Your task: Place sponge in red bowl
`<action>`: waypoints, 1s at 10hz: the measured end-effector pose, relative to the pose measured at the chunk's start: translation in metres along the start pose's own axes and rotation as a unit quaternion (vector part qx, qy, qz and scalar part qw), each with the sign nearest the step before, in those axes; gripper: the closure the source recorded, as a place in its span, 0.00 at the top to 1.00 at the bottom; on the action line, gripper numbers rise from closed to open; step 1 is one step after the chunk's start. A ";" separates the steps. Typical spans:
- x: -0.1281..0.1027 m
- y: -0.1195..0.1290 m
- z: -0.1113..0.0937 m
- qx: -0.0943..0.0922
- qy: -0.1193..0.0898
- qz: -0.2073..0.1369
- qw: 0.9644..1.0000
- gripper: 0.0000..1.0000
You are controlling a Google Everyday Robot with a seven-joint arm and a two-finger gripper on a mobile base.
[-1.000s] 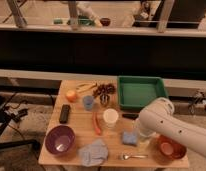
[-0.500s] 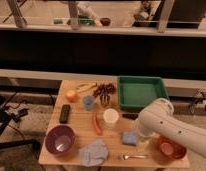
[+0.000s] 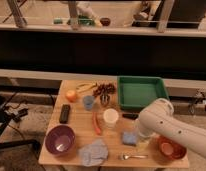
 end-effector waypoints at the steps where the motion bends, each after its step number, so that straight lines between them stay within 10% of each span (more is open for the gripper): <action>1: 0.002 -0.001 0.003 0.002 0.003 0.002 1.000 0.80; 10: 0.017 -0.005 0.063 0.011 0.017 0.008 1.000 0.80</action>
